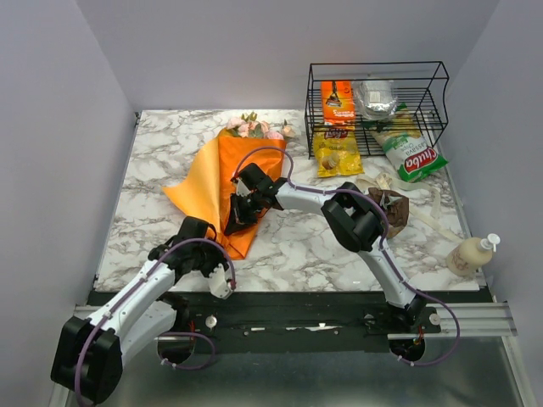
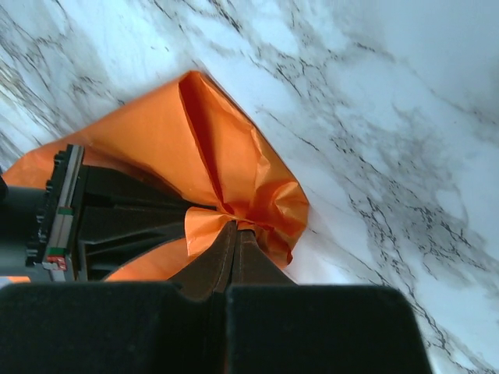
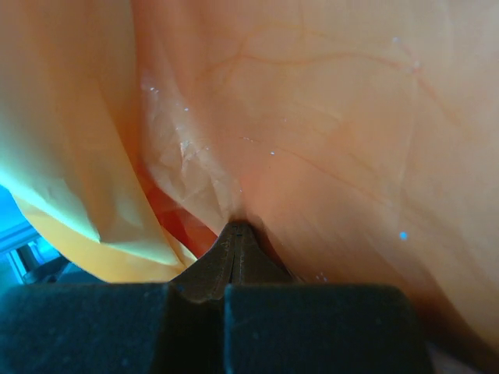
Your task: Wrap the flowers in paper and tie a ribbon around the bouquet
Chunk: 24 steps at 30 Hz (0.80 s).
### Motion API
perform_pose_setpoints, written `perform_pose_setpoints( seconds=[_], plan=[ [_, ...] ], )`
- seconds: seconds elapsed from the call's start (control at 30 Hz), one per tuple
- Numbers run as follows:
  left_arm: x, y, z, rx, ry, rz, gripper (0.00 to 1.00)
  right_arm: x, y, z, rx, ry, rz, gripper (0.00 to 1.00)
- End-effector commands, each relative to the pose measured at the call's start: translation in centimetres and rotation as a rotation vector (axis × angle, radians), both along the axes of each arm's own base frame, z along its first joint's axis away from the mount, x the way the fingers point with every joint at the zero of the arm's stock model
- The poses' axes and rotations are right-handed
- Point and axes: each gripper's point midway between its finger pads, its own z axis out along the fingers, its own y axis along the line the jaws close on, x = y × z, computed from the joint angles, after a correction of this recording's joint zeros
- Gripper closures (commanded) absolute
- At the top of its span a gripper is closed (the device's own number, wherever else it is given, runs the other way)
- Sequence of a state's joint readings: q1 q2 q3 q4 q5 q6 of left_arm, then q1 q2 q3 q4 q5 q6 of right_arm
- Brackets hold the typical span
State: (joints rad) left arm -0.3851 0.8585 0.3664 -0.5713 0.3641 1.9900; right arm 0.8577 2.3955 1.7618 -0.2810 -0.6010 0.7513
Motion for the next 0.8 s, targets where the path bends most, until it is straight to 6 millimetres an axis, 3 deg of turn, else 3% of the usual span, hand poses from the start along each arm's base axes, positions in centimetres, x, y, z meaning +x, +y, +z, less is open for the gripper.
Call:
perform_pose_setpoints(
  seconds=[0.0,0.13,0.23,0.27,0.33,0.37,0.47,0.53,0.6,0.77],
  plan=[
    [-0.1,-4.7,2.5,0.103,-0.366,-0.637,1.0,-1.5,-2.3,-4.3,-0.136,0.065,-0.019,1.0],
    [-0.1,-5.6,2.5,0.059,-0.384,-0.652,0.94,-1.4,-2.3,-4.5,-0.13,0.087,-0.035,1.0],
    [-0.4,-6.0,1.6,0.023,-0.395,-0.653,0.74,-1.4,-2.3,-4.7,-0.126,0.098,-0.046,0.99],
    [-0.2,-6.1,1.9,0.011,-0.408,-0.637,0.63,-1.3,-2.5,-4.7,-0.126,0.1,-0.05,0.99],
    [-0.1,-6.3,2.1,-0.045,-0.399,-0.58,0.52,-1.3,-2.7,-5.0,-0.128,0.105,-0.054,1.0],
    [0.8,-6.4,3.2,-0.1,-0.401,-0.49,0.42,-1.2,-2.7,-4.9,-0.127,0.103,-0.057,1.0],
    [2.0,-6.2,5.3,-0.192,-0.348,-0.311,0.27,-1.2,-2.9,-5.1,-0.126,0.106,-0.061,1.0],
    [2.8,-5.4,6.5,-0.251,-0.237,-0.125,0.22,-1.0,-2.9,-5.1,-0.122,0.106,-0.064,0.99],
    [2.4,-4.6,6.2,-0.281,-0.099,0.016,0.16,-1.0,-2.8,-5.1,-0.119,0.104,-0.062,1.0],
    [2.4,-5.8,9.4,-0.47,0.0,0.141,0.01,-0.8,-2.7,-5.2,-0.115,0.109,-0.067,1.0]
  ],
)
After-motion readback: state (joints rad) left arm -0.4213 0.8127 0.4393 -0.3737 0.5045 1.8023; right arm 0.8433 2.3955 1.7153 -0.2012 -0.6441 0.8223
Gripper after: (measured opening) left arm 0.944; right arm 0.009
